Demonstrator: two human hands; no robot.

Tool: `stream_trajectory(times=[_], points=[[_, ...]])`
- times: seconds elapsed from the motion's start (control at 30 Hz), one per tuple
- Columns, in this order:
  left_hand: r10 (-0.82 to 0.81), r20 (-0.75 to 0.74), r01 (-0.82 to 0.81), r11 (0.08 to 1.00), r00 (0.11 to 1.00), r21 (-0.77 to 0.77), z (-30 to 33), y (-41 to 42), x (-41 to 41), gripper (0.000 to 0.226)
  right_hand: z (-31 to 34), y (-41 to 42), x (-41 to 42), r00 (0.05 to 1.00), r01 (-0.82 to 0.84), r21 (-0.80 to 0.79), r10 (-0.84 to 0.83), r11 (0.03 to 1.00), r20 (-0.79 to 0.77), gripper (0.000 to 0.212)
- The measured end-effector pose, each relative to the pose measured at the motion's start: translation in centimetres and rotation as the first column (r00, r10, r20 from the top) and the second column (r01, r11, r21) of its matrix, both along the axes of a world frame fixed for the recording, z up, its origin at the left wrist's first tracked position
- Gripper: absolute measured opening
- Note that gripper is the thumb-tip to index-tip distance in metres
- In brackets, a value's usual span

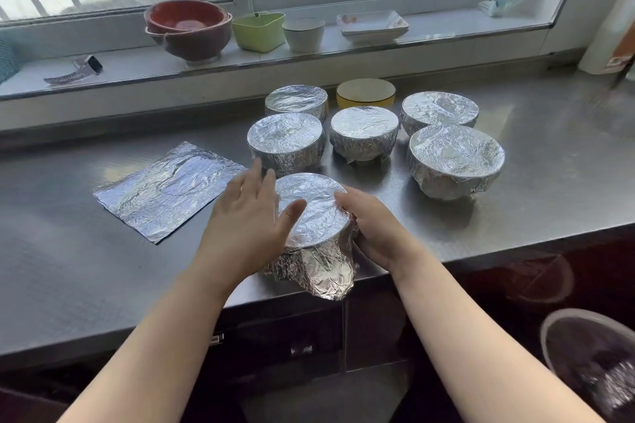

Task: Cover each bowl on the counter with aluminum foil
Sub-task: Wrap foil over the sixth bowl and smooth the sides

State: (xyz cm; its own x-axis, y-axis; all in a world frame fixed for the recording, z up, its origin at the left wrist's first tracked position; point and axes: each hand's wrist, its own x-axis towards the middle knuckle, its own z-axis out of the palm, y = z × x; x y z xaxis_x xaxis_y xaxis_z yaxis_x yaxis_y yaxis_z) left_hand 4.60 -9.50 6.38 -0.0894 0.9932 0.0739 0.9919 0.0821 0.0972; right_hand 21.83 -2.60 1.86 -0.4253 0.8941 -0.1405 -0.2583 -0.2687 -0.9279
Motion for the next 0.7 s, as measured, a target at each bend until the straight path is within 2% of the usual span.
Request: stream_trajectory(times=[0.1,0.17,0.37,0.4,0.47,0.53,0.57,0.6,0.63,0.7], points=[[-0.216,0.003,0.216,0.976,0.976,0.018,0.2,1.4,0.0,0.09,-0.1,0.0,0.1,1.0,-0.011,0.023,0.012,1.0,-0.024,0.041],[-0.303,0.02,0.303,0.953,0.953,-0.011,-0.1,2.1,0.2,0.093,-0.1,-0.1,0.1,1.0,-0.011,0.035,0.012,0.999,-0.021,0.04],[-0.312,0.017,0.312,0.95,0.95,-0.016,-0.7,2.6,0.1,0.091,0.0,0.0,0.5,0.998,-0.053,0.065,0.05,0.996,0.042,0.034],[-0.309,0.014,0.309,0.951,0.951,-0.015,-0.7,2.7,0.0,0.091,0.3,0.0,0.6,0.998,-0.015,0.074,0.011,0.997,0.067,0.037],[-0.306,0.02,0.307,0.952,0.952,-0.011,-0.7,2.7,0.1,0.091,0.9,-0.1,1.1,0.968,0.178,0.141,-0.199,0.974,0.154,0.049],[-0.306,0.024,0.306,0.952,0.952,-0.003,-0.7,2.6,0.1,0.09,1.5,-0.7,1.6,0.864,0.44,0.26,-0.484,0.86,0.137,0.049],[-0.305,0.025,0.305,0.952,0.952,0.0,-0.8,2.6,0.1,0.09,1.9,-1.5,1.6,0.819,0.52,0.304,-0.568,0.798,0.089,0.045],[-0.304,0.023,0.304,0.953,0.953,0.005,-0.8,2.6,0.1,0.089,2.4,-2.6,1.3,0.807,0.534,0.353,-0.588,0.768,0.06,0.043],[-0.302,0.02,0.302,0.953,0.953,0.011,-0.8,2.7,0.1,0.089,2.8,-3.8,0.7,0.828,0.484,0.408,-0.556,0.775,0.075,0.044],[-0.3,0.019,0.299,0.954,0.954,0.028,-1.0,2.8,0.1,0.088,3.0,-5.8,-0.9,0.873,0.275,0.483,-0.426,0.831,0.235,0.053]])
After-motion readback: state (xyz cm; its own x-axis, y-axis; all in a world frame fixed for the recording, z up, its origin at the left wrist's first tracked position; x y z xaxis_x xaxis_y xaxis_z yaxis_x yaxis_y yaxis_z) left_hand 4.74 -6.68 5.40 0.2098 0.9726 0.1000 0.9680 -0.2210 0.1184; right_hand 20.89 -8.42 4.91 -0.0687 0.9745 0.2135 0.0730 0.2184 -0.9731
